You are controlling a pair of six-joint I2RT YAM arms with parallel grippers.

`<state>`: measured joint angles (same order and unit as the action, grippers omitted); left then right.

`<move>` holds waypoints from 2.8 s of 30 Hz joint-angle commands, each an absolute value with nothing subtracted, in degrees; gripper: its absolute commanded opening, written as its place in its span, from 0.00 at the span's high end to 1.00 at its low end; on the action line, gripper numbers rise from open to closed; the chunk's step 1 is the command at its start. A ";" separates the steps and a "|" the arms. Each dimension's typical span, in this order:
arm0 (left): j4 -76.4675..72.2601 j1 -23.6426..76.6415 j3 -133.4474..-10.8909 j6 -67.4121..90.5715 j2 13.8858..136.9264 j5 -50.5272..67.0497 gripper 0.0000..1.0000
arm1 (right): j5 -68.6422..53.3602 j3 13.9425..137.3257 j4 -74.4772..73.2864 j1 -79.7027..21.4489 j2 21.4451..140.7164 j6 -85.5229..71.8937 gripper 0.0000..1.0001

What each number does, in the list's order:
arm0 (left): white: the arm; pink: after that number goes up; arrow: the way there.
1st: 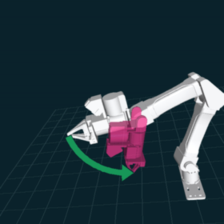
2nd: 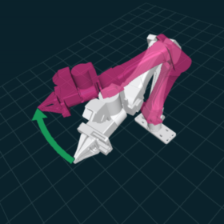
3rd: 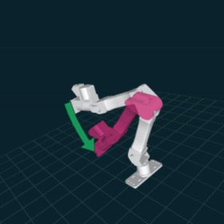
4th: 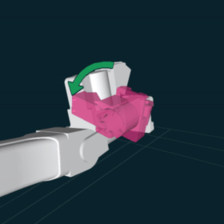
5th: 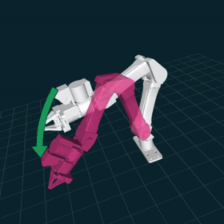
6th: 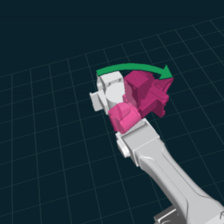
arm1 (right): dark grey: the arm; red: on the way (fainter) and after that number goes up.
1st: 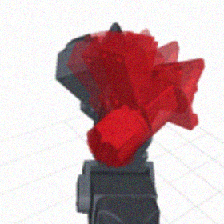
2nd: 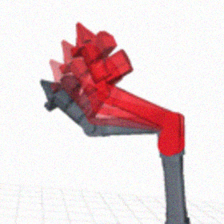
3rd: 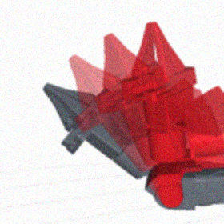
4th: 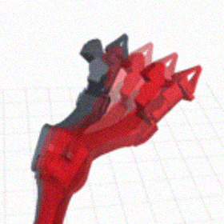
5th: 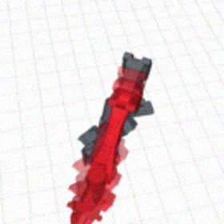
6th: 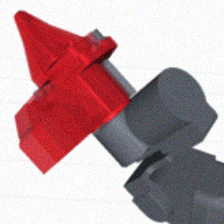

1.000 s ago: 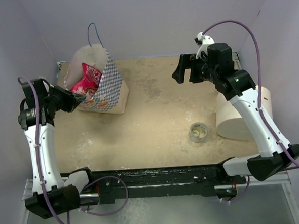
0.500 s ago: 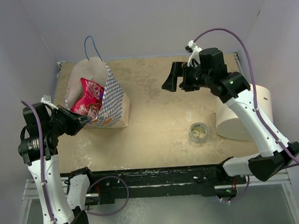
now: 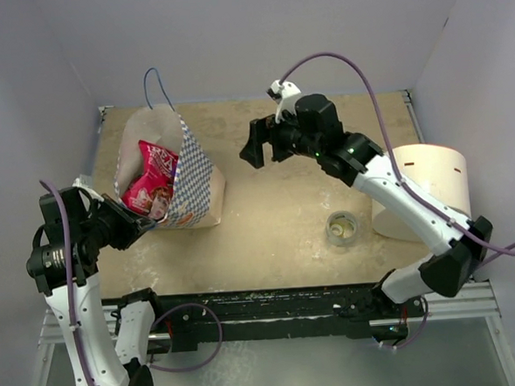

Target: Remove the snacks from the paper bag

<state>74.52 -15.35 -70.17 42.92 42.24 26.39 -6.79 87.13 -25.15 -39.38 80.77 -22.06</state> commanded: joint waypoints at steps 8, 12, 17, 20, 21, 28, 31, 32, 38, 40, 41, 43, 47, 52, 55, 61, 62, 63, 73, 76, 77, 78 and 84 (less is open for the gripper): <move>87.65 -15.47 -82.83 33.07 44.80 11.23 1.00 | -11.48 108.58 5.19 -41.26 106.21 -12.35 0.00; 88.77 -15.47 -83.61 30.67 44.85 7.02 1.00 | -12.37 119.35 4.69 -41.50 114.91 -16.02 0.03; 88.77 -15.54 -83.63 31.04 45.17 5.30 1.00 | -10.28 125.76 4.35 -43.49 120.71 -17.65 0.09; 88.77 -15.52 -83.33 30.90 45.96 6.23 1.00 | -9.23 128.14 5.79 -43.59 123.07 -20.91 0.15; 88.77 -15.54 -83.10 30.98 45.78 6.50 1.00 | -9.12 128.22 6.94 -43.66 123.37 -21.40 0.18; 88.69 -15.54 -82.96 30.49 44.74 7.22 1.00 | -7.89 133.36 7.90 -43.80 127.06 -26.28 0.62; 88.68 -15.47 -84.14 29.93 45.56 7.46 1.00 | -8.27 133.32 7.28 -43.70 127.15 -29.27 0.84; 88.62 -15.49 -84.38 30.11 45.70 7.35 1.00 | -8.26 132.72 6.89 -43.73 126.74 -30.28 0.90; 87.98 -15.52 -84.49 32.42 45.51 6.69 1.00 | -6.30 128.01 2.93 -43.01 121.29 -27.73 1.00; 87.13 -15.48 -84.46 33.04 44.89 6.96 1.00 | -4.61 124.07 2.64 -42.72 118.13 -25.99 1.00; 86.84 -15.50 -84.46 33.44 44.52 6.90 1.00 | -3.85 121.87 2.64 -42.53 116.32 -26.01 1.00; 86.31 -15.48 -84.46 33.92 43.90 6.98 1.00 | -2.25 116.17 2.83 -41.64 112.39 -27.45 1.00; 85.55 -15.49 -84.97 32.65 44.22 6.50 1.00 | 0.16 103.35 3.91 -40.17 103.34 -29.47 1.00; 82.63 -15.51 -84.95 32.74 45.86 5.51 1.00 | 1.12 93.11 -0.13 -39.64 91.99 -27.00 1.00; 77.90 -15.47 -83.37 34.15 47.14 9.13 1.00 | 0.99 87.68 -3.03 -39.64 85.01 -26.80 1.00; 69.25 -15.48 -83.24 35.82 51.82 14.24 1.00 | 2.72 79.27 -10.36 -39.68 73.12 -27.16 1.00; 68.34 -15.47 -83.52 35.96 52.60 14.47 1.00 | 2.78 78.53 -10.91 -39.67 71.65 -26.89 1.00; 67.52 -15.52 -83.81 36.08 53.31 14.81 0.98 | 2.81 77.73 -11.98 -39.66 70.18 -26.56 1.00; 67.24 -15.53 -84.17 35.54 54.92 17.77 0.74 | 2.74 75.78 -9.84 -39.62 67.91 -26.35 0.61; 69.09 -15.50 -83.63 36.99 53.79 14.11 0.50 | 3.58 81.32 -15.10 -39.69 71.32 -24.12 0.38; 69.48 -15.47 -83.51 37.84 53.54 13.98 0.42 | 3.90 82.93 -16.81 -39.63 72.27 -23.82 0.31; 69.66 -15.47 -83.61 38.60 53.36 14.07 0.34 | 3.72 83.93 -17.92 -39.59 73.01 -23.48 0.25; 71.05 -15.51 -84.68 43.54 52.66 10.77 0.01 | -1.53 83.63 -16.52 -39.60 74.22 -26.16 0.01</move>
<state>70.63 -15.35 -82.74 39.48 53.04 14.17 1.41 81.82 -17.02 -39.77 74.43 -24.88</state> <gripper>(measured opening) 0.974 0.991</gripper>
